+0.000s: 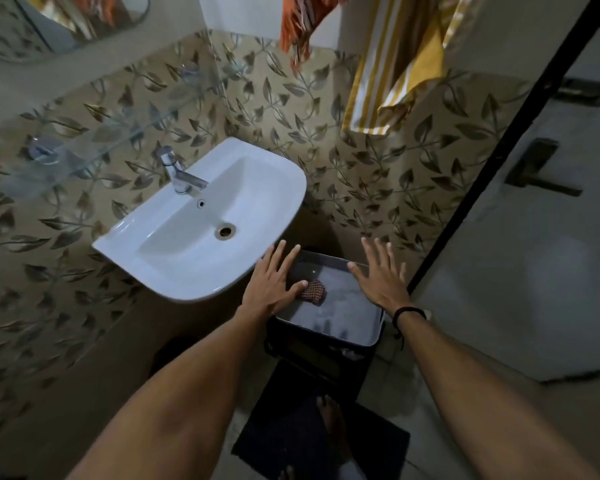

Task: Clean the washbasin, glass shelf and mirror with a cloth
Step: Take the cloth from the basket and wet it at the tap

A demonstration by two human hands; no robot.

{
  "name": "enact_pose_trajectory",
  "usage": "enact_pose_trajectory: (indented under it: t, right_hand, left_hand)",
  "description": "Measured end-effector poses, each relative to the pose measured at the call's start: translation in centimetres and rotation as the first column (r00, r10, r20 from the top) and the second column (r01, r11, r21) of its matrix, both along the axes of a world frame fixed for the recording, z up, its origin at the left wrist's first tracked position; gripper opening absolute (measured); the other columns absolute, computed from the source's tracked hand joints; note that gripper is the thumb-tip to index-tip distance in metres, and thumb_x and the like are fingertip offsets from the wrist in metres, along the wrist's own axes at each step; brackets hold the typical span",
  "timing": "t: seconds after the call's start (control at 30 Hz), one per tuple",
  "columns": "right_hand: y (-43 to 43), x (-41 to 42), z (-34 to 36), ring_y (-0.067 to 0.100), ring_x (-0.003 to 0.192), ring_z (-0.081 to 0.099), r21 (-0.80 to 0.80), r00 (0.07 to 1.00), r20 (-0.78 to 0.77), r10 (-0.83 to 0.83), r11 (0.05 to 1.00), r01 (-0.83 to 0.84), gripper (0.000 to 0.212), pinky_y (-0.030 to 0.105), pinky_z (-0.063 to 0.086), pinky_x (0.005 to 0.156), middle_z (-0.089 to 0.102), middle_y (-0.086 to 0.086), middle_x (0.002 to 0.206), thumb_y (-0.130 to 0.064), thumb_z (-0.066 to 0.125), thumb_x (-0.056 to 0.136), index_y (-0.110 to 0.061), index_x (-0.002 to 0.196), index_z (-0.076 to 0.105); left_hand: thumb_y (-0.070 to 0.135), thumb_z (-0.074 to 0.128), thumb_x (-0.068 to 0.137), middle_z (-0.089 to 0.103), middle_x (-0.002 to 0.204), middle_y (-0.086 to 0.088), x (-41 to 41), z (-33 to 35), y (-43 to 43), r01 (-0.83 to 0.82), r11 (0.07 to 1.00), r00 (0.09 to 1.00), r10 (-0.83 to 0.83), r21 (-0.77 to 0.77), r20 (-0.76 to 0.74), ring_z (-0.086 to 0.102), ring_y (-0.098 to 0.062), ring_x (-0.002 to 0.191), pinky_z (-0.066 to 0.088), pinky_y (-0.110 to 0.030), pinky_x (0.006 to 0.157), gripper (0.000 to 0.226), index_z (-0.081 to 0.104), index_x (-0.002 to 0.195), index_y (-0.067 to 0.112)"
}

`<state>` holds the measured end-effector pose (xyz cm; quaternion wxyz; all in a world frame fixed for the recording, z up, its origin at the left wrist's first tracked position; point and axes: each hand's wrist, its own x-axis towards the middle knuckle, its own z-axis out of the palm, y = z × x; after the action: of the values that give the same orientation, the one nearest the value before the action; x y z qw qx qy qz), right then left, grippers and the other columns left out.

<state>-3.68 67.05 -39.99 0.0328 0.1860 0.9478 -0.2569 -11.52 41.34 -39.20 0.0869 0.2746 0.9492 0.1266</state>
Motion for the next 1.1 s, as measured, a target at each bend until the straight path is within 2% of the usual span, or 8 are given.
enact_pose_trajectory:
  t: [0.23,0.4,0.6,0.7,0.8,0.93,1.0,1.1]
  right_hand:
    - [1.2,-3.7,-7.4,0.023,0.155,-0.007,-0.063,0.983,0.133,0.126,0.991,-0.118,0.072,0.062,0.004,0.119,0.003,0.0,0.168,-0.064,0.033,0.099,-0.034,0.159,0.007]
    - [1.2,-6.7,-12.6,0.026,0.155,-0.002,-0.117,0.955,0.18,0.235,0.969,-0.217,0.07,0.06,0.014,0.12,0.011,0.003,0.167,-0.056,0.041,0.101,-0.026,0.159,0.015]
    - [-0.3,-11.2,-16.8,0.032,0.137,0.037,-0.203,0.921,0.235,0.309,0.943,-0.265,0.049,0.045,0.035,0.113,0.046,0.016,0.144,-0.033,0.055,0.1,-0.006,0.14,0.051]
    - [-1.2,-12.8,-18.4,0.034,0.126,0.047,-0.252,0.897,0.301,0.325,0.934,-0.254,0.043,0.049,0.046,0.102,0.049,0.014,0.135,-0.03,0.055,0.098,-0.008,0.135,0.054]
    - [-2.3,-14.2,-20.3,0.036,0.121,0.051,-0.289,0.876,0.32,0.362,0.917,-0.273,0.047,0.05,0.048,0.098,0.049,0.015,0.133,-0.031,0.057,0.095,-0.01,0.137,0.05]
    - [-3.7,-15.8,-22.9,0.039,0.124,0.046,-0.237,0.852,0.322,0.412,0.907,-0.349,0.057,0.049,0.044,0.102,0.043,0.018,0.141,-0.027,0.058,0.095,-0.008,0.146,0.04]
    - [-4.2,-16.4,-23.6,0.038,0.121,0.047,-0.15,0.848,0.316,0.426,0.905,-0.399,0.048,0.048,0.043,0.102,0.045,0.018,0.138,-0.019,0.059,0.093,-0.006,0.139,0.047]
    - [-4.4,-16.7,-23.3,0.035,0.118,0.05,-0.118,0.866,0.281,0.414,0.91,-0.397,0.032,0.046,0.046,0.099,0.054,0.015,0.126,-0.011,0.054,0.092,-0.008,0.123,0.057]
  left_hand:
    - [0.068,0.041,0.097,-0.007,0.17,0.001,-1.6,-8.0,5.1,-0.069,0.995,0.972,0.083,-0.073,0.22,-0.011,-0.024,0.156,0.002,-0.048,0.127,0.084,-0.001,0.161,0.035]
    - [0.062,0.045,0.098,-0.006,0.171,0.001,-3.0,-12.7,6.3,-0.131,0.986,0.941,0.158,-0.108,0.3,-0.012,-0.024,0.156,0.002,-0.048,0.127,0.082,0.0,0.162,0.034]
    - [0.054,0.056,0.096,0.006,0.17,-0.004,-4.8,-16.3,5.6,-0.213,0.97,0.877,0.244,-0.12,0.413,0.01,-0.032,0.154,0.015,-0.048,0.125,0.085,0.008,0.162,0.029]
    - [0.042,0.065,0.093,0.013,0.168,-0.007,-5.6,-17.7,5.3,-0.263,0.959,0.824,0.279,-0.103,0.493,0.019,-0.032,0.151,0.019,-0.043,0.123,0.09,0.009,0.162,0.029]
    - [0.034,0.069,0.09,0.013,0.168,-0.009,-6.3,-19.3,5.0,-0.318,0.944,0.756,0.309,-0.088,0.577,0.022,-0.033,0.151,0.021,-0.041,0.123,0.095,0.007,0.162,0.03]
    - [0.031,0.066,0.092,0.018,0.167,-0.013,-7.2,-20.7,4.6,-0.33,0.937,0.707,0.323,-0.11,0.63,0.032,-0.034,0.148,0.031,-0.04,0.119,0.095,0.001,0.161,0.03]
    - [0.03,0.065,0.093,0.021,0.166,-0.014,-7.8,-21.2,4.3,-0.326,0.939,0.697,0.316,-0.109,0.644,0.036,-0.034,0.145,0.036,-0.039,0.115,0.095,-0.001,0.161,0.031]
    - [0.027,0.066,0.093,0.01,0.169,-0.01,-8.6,-21.9,4.1,-0.346,0.935,0.674,0.303,-0.074,0.674,0.024,-0.031,0.152,0.028,-0.038,0.121,0.097,-0.003,0.162,0.028]
